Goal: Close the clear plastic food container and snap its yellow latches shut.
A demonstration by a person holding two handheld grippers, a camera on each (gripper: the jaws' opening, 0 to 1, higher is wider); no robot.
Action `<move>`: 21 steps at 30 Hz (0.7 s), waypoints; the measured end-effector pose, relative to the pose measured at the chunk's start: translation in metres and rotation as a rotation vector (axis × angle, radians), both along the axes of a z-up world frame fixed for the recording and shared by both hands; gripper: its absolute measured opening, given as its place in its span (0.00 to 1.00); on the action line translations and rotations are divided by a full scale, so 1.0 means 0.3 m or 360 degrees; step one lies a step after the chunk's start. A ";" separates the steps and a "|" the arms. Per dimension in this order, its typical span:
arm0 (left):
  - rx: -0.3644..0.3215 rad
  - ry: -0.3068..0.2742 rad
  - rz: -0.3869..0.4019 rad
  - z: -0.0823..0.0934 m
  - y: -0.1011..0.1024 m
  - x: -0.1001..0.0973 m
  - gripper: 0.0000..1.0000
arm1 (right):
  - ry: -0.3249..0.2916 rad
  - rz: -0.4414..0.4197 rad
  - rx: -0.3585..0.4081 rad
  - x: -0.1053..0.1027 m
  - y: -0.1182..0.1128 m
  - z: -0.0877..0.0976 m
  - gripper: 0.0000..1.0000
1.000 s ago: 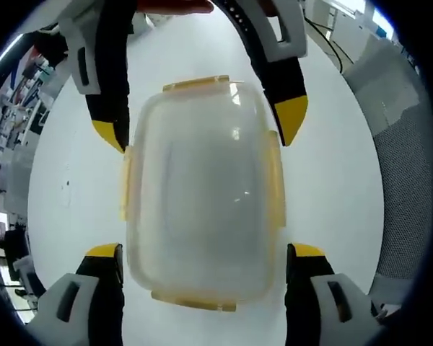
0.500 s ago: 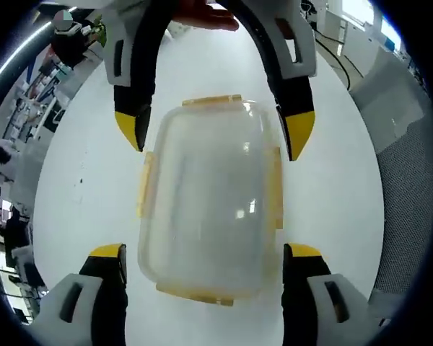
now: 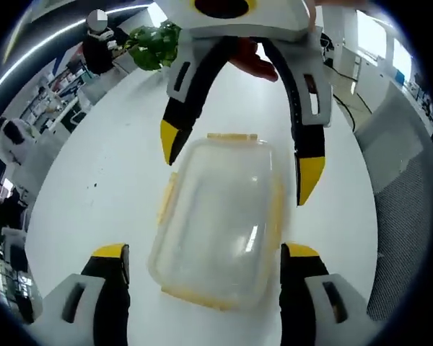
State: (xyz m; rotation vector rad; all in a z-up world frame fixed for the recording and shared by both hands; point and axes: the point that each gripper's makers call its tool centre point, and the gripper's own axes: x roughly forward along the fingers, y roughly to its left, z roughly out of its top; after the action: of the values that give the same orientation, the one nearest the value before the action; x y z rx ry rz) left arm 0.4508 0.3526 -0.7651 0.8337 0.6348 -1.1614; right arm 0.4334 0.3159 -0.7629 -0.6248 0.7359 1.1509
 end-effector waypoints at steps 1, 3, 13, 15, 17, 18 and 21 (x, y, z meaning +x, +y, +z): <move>-0.0033 -0.0016 0.0018 0.008 -0.002 0.006 0.88 | -0.0015 -0.0010 0.0010 0.001 -0.001 0.004 0.82; -0.0116 -0.0042 0.0042 0.028 -0.008 0.011 0.91 | -0.0047 -0.0062 0.0064 0.010 0.000 0.017 0.82; -0.0289 0.0006 0.0175 0.047 0.012 0.002 0.88 | -0.0132 -0.0325 0.0321 0.026 -0.001 0.070 0.83; -0.0350 0.0005 0.0207 0.055 0.010 0.002 0.88 | -0.0137 -0.0377 0.0365 0.029 -0.003 0.077 0.83; -0.0382 0.0017 0.0255 0.055 0.014 0.001 0.88 | -0.0152 -0.0434 0.0414 0.036 -0.006 0.085 0.83; -0.0413 0.0035 0.0280 0.053 0.016 -0.004 0.88 | -0.0158 -0.0456 0.0434 0.039 -0.008 0.088 0.83; -0.0442 0.0008 0.0336 0.050 0.033 0.002 0.88 | -0.0155 -0.0516 0.0483 0.038 -0.014 0.091 0.84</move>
State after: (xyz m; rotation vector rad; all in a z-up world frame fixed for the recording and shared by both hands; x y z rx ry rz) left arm 0.4515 0.3625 -0.7502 0.5151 0.5364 -1.0308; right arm 0.4447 0.3118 -0.7357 -0.2904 0.5411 0.9010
